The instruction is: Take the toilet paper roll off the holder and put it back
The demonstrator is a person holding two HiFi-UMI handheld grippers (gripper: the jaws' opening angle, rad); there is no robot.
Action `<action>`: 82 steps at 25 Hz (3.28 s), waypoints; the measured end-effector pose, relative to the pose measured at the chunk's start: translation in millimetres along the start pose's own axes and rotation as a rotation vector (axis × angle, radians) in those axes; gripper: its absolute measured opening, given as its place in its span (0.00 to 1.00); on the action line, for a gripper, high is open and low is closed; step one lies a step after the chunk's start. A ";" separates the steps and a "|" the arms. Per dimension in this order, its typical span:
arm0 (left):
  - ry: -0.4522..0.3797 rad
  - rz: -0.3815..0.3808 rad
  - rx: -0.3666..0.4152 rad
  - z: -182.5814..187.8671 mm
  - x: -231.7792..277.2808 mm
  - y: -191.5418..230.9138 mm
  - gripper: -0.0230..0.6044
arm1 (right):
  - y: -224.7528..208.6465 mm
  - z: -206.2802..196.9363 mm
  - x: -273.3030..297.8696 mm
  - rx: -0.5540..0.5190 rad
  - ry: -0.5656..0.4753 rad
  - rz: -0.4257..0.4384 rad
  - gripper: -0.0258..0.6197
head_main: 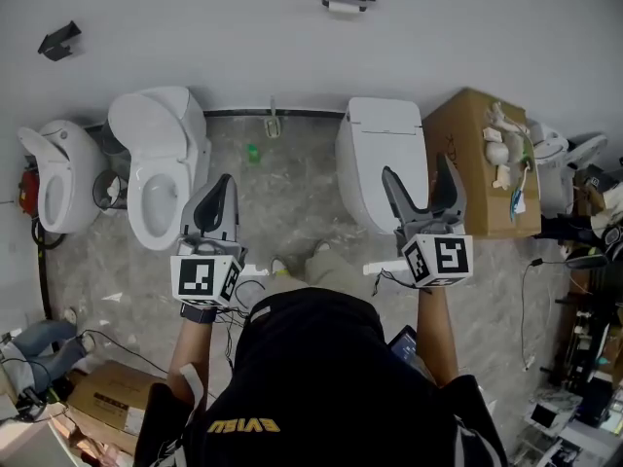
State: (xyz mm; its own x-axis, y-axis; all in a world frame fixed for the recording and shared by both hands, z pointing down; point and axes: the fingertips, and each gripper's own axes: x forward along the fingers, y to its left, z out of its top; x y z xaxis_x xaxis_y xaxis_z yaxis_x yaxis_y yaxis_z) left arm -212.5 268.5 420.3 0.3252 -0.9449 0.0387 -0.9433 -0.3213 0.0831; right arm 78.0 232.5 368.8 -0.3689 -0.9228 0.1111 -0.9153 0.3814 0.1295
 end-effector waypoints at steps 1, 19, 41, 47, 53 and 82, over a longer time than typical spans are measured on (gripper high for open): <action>-0.001 -0.003 0.001 1.1 7.7 1.1 0.05 | -3.0 1.1 5.8 0.001 -0.004 0.000 0.68; 0.014 0.026 0.012 15.1 232.8 16.1 0.05 | -126.7 -20.5 191.6 -0.046 -0.008 0.044 0.68; 0.049 0.042 0.010 21.5 391.2 36.9 0.05 | -199.4 -12.7 393.4 0.027 -0.030 0.098 0.68; 0.016 -0.011 0.005 32.3 442.8 73.2 0.05 | -199.8 -7.8 452.8 0.033 -0.018 0.060 0.68; 0.013 -0.083 0.002 38.3 488.4 104.2 0.05 | -199.4 -13.3 513.4 0.038 0.018 0.004 0.68; 0.024 -0.231 -0.021 31.5 566.1 101.0 0.05 | -202.2 -30.9 593.7 0.012 0.101 -0.009 0.61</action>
State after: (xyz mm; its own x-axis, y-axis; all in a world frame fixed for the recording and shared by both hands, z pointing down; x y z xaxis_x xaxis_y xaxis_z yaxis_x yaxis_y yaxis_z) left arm -125.8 -300.8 419.1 0.5337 -0.8447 0.0402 -0.8424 -0.5269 0.1131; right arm 49.1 -390.8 439.0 -0.3426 -0.9159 0.2091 -0.9207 0.3716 0.1191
